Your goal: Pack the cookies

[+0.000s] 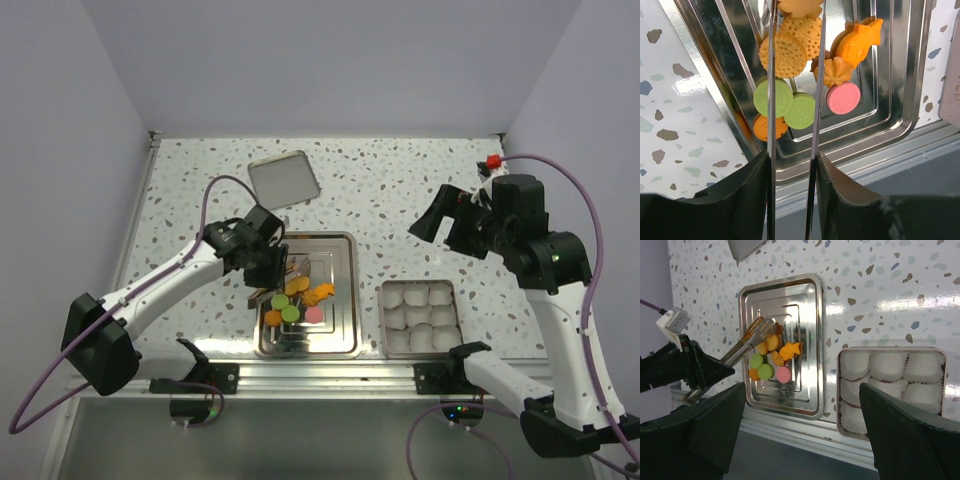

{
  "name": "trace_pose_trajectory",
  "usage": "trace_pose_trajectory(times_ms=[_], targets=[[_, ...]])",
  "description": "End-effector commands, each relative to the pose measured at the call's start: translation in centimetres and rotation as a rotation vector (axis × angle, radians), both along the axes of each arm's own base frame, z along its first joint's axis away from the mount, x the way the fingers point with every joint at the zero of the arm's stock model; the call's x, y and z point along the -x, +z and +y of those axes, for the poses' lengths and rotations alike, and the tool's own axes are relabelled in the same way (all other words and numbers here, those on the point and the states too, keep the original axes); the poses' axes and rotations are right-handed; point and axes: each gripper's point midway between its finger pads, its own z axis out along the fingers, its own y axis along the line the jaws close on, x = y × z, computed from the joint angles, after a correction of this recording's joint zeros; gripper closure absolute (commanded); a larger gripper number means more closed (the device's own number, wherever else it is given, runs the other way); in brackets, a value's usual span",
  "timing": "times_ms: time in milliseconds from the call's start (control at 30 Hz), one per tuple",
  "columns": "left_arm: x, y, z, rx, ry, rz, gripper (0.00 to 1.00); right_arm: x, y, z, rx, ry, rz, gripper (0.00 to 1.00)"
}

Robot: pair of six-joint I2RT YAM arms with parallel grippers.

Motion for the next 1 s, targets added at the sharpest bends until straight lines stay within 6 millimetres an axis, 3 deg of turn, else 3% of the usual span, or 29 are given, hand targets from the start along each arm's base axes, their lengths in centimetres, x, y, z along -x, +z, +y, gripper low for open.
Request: trace_pose_trajectory(times_ms=[0, 200, 400, 533, 733, 900, 967], targets=[[-1.3, 1.9, -1.1, 0.035, -0.002, -0.057, 0.72, 0.0, 0.4, 0.5, -0.006, 0.036, -0.027, 0.01], [-2.3, 4.4, -2.3, 0.059, -0.003, -0.095, 0.76, 0.0, 1.4, 0.4, -0.005, 0.031, -0.046, 0.01], [-2.7, 8.0, -5.2, 0.091, -0.054, -0.159, 0.77, 0.2, 3.7, 0.1, -0.015, 0.018, -0.088, 0.01], [-1.1, 9.6, -9.1, 0.119, -0.159, -0.185, 0.77, 0.5, 5.3, 0.1, -0.029, 0.012, -0.126, 0.01], [2.6, 10.0, -15.3, 0.151, -0.313, -0.177, 0.78, 0.5, 6.0, -0.2, -0.022, 0.004, -0.136, 0.01], [4.0, 9.9, -19.0, 0.183, -0.361, -0.173, 0.78, 1.0, 5.9, -0.4, -0.019, -0.002, -0.135, 0.01], [4.4, 9.5, -19.6, 0.177, -0.378, -0.166, 0.78, 1.2, 5.9, -0.4, -0.02, -0.004, -0.138, 0.01]])
